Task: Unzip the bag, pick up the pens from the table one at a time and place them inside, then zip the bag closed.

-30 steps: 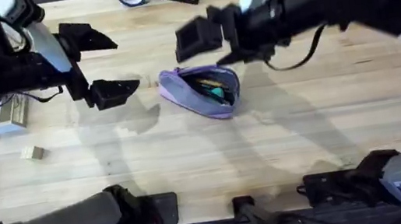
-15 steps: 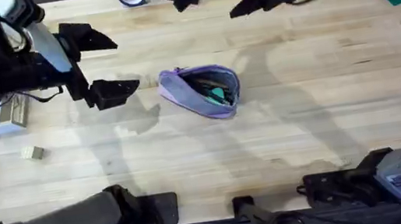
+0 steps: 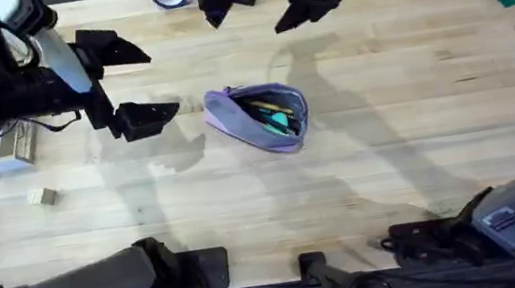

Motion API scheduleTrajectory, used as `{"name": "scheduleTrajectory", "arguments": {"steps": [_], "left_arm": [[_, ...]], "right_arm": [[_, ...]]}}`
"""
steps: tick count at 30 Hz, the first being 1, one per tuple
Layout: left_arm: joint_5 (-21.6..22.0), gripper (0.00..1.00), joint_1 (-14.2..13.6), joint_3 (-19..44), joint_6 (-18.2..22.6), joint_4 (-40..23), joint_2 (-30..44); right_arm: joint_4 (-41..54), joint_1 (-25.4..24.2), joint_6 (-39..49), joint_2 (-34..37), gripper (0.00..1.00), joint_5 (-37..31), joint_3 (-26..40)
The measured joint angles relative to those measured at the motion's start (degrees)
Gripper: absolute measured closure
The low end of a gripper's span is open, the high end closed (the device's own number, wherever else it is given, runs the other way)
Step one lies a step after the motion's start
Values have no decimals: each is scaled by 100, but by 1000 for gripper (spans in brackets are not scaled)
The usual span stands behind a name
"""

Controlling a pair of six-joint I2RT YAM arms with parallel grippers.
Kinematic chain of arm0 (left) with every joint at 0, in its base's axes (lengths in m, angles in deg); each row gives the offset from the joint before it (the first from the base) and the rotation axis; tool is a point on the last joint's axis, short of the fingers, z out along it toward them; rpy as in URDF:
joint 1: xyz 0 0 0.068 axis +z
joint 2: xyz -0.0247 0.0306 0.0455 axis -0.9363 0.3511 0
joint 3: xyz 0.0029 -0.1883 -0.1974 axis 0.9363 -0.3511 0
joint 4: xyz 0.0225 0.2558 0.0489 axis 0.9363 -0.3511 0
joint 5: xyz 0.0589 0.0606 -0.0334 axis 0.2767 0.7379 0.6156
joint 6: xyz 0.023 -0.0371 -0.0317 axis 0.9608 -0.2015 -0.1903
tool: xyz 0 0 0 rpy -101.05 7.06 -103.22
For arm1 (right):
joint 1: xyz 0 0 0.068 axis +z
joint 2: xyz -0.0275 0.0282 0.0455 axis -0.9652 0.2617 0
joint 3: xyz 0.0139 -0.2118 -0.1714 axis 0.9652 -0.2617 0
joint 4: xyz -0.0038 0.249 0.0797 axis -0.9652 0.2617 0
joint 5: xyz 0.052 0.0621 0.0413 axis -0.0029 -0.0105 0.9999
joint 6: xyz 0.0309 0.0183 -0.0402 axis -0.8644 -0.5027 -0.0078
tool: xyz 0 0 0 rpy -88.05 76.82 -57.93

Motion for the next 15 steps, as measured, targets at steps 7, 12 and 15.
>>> {"name": "scheduleTrajectory", "arguments": {"steps": [7, 12, 15], "left_arm": [[0, 7, 0, 0, 0, 0, 0], [0, 7, 0, 0, 0, 0, 0], [0, 7, 0, -1, 0, 0, 0]], "right_arm": [[-422, 0, -11, 159, 5, 0, 0], [-361, 0, -92, 158, 5, 0, 0], [-361, 0, -111, 157, 5, -2, 0]]}}
